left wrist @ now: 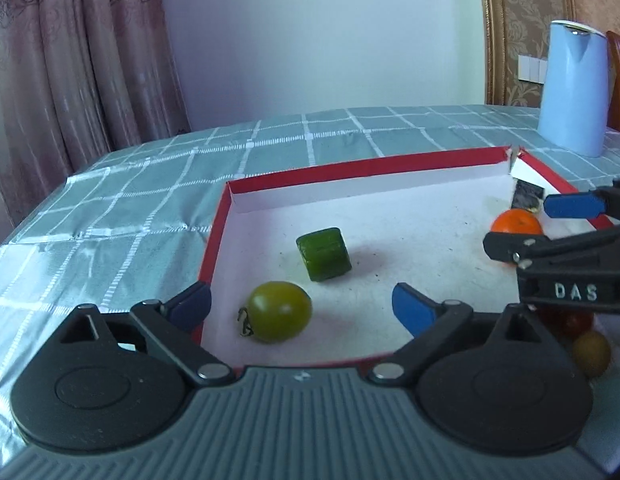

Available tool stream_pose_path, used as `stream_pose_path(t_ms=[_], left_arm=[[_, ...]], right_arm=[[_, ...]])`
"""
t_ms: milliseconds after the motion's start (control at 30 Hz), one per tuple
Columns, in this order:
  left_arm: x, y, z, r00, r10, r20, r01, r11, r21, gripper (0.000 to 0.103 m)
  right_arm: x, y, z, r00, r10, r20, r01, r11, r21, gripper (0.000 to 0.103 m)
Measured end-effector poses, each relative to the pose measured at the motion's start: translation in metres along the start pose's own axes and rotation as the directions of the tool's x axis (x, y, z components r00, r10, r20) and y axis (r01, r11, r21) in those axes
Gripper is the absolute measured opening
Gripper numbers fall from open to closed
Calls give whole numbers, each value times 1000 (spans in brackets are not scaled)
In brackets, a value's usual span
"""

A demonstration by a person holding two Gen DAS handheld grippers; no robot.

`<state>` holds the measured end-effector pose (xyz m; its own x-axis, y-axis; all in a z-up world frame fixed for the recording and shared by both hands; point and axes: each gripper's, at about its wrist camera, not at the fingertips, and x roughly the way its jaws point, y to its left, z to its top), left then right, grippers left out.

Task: Organize fruits
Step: 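Place the green tomato and the orange into the tray, opening both tools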

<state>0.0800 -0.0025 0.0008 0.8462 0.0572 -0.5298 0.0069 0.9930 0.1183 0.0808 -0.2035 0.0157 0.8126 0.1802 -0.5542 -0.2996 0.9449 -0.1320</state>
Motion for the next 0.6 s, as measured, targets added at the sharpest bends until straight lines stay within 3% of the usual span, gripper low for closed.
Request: stream_pose_path(t_ms=[167, 300, 600], left_arm=[[-23, 8, -10, 998, -38, 52, 41, 997, -58, 99], [-41, 10, -22, 996, 12, 85, -5, 997, -80, 103], [-51, 36, -33, 994, -87, 61, 99, 969, -225, 103]], right_arm=[[-12, -7, -5, 999, -21, 29, 20, 999, 37, 74], [-32, -19, -9, 998, 1, 60, -7, 996, 94, 74], [-89, -28, -48, 990, 9, 142, -24, 995, 101, 74]])
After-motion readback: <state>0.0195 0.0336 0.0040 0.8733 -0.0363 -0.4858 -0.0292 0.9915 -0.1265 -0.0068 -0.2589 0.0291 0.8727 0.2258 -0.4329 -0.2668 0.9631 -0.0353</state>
